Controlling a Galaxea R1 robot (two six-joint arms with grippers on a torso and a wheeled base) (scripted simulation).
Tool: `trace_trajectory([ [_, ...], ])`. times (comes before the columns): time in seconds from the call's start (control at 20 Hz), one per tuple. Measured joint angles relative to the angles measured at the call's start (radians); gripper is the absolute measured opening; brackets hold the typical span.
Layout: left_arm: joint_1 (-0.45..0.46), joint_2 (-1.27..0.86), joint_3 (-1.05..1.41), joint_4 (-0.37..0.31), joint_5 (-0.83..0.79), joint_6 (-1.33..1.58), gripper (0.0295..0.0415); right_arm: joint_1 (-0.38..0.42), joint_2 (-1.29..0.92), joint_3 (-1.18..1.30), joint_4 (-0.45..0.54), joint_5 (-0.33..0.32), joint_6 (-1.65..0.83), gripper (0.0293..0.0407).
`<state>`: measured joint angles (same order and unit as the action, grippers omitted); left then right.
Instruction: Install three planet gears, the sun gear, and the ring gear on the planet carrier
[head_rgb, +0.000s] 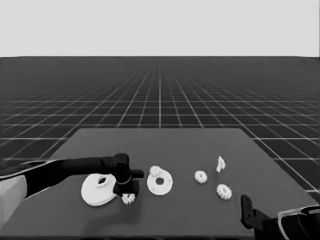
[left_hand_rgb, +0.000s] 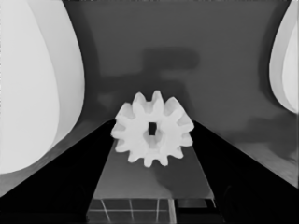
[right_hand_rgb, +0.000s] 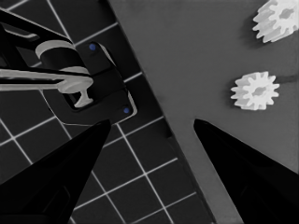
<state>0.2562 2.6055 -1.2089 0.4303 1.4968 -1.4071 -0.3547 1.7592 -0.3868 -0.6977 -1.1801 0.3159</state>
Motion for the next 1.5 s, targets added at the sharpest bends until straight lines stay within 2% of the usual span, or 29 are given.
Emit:
trace_trajectory([
  [0.3, 0.000, 0.000, 0.000, 0.000, 0.000, 0.000, 0.0312, 0.000, 0.000, 0.000, 0.000, 0.000, 0.000, 0.0385],
  [0.4, -0.139, -0.029, 0.111, -0.137, 0.051, -0.067, 0.0312, 0.000, 0.000, 0.000, 0.000, 0.000, 0.000, 0.0385],
  [0.5, -0.200, -0.033, 0.131, -0.194, 0.058, -0.083, 0.0312, 0.000, 0.000, 0.000, 0.000, 0.000, 0.000, 0.0385],
  [0.8, -0.229, -0.034, 0.137, -0.225, 0.059, -0.087, 0.0312, 0.000, 0.000, 0.000, 0.000, 0.000, 0.000, 0.0385],
  [0.9, -0.241, 0.199, -0.046, -0.236, 0.072, -0.143, 0.0312, 0.000, 0.000, 0.000, 0.000, 0.000, 0.000, 0.0385],
  [1.05, -0.245, 0.307, -0.161, -0.241, 0.068, -0.129, 0.0312, 0.000, 0.000, 0.000, 0.000, 0.000, 0.000, 0.0385],
  [1.3, -0.245, 0.330, -0.193, -0.242, 0.067, -0.121, 0.0312, 0.000, 0.000, 0.000, 0.000, 0.000, 0.000, 0.0385],
  [1.35, -0.178, 0.336, -0.222, -0.170, 0.060, -0.099, 0.0312, 0.000, 0.000, 0.000, 0.000, 0.000, 0.000, 0.0385],
  [1.4, -0.132, 0.341, -0.247, -0.129, 0.052, -0.082, 0.0312, 0.000, 0.000, 0.000, 0.000, 0.000, 0.000, 0.0385],
  [1.5, -0.093, 0.347, -0.276, -0.093, 0.041, -0.062, 0.0312, 0.000, 0.000, 0.000, 0.000, 0.000, 0.000, 0.0385],
])
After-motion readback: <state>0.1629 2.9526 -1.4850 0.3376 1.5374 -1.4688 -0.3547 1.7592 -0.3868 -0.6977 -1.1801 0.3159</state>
